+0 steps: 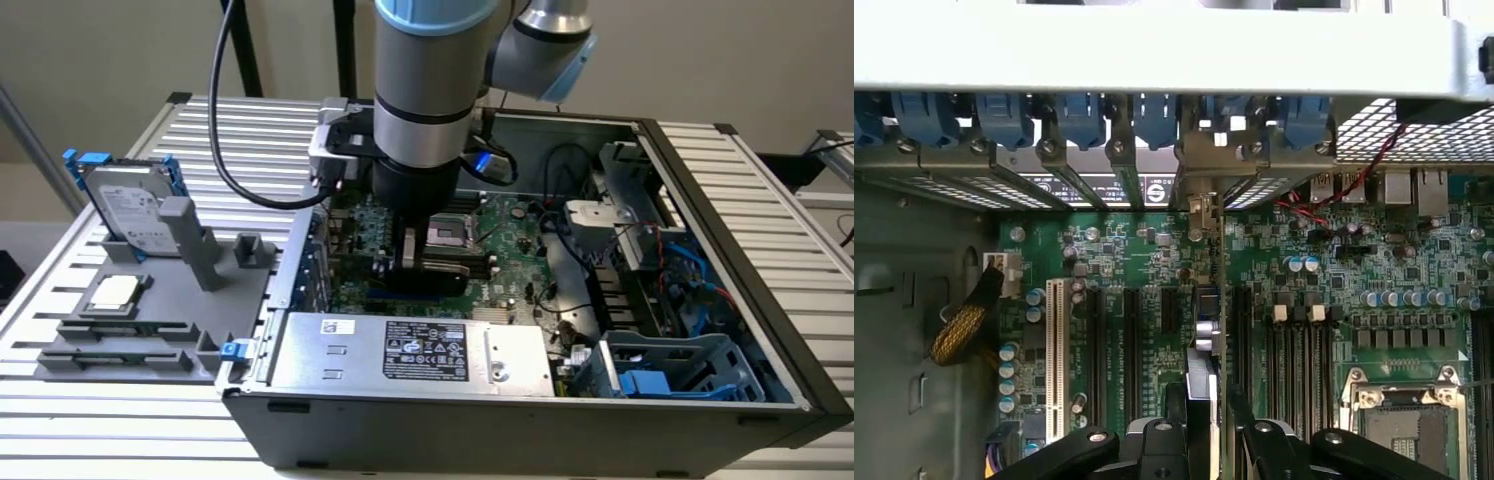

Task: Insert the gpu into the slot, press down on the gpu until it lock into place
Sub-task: 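Insert the gpu into the slot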

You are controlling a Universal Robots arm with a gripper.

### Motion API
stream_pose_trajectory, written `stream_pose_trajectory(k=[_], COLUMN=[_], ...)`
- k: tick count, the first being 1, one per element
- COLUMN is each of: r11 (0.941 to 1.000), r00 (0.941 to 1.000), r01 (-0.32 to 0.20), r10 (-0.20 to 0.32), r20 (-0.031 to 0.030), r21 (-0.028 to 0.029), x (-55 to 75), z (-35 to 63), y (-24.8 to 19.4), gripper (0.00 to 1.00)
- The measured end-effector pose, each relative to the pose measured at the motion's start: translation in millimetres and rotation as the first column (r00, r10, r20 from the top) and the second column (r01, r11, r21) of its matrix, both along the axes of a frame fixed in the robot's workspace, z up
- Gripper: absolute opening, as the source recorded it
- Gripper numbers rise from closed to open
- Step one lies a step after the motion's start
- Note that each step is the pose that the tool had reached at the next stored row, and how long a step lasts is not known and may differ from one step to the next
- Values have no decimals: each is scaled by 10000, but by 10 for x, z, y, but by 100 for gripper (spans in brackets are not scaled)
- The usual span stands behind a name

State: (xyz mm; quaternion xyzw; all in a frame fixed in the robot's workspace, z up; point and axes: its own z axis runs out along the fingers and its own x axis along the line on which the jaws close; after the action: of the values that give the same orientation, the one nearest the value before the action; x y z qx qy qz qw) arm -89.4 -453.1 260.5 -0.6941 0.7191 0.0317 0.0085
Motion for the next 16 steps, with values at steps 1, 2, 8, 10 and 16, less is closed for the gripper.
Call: stream_pose_trajectory(k=[1,2,8,10,16], r11=[10000,10000,10000,10000,10000], r00=[10000,10000,10000,10000,10000], r01=[-4,-10,-27,-30,-37], r10=[4,10,27,30,37], r20=[1,1,-1,0,-10], r21=[1,0,-4,-2,-4], x=[-1,-2,-9,-10,-10], z=[-4,-7,-27,-33,-57], y=[0,0,0,0,0], gripper=[26,26,26,26,26])
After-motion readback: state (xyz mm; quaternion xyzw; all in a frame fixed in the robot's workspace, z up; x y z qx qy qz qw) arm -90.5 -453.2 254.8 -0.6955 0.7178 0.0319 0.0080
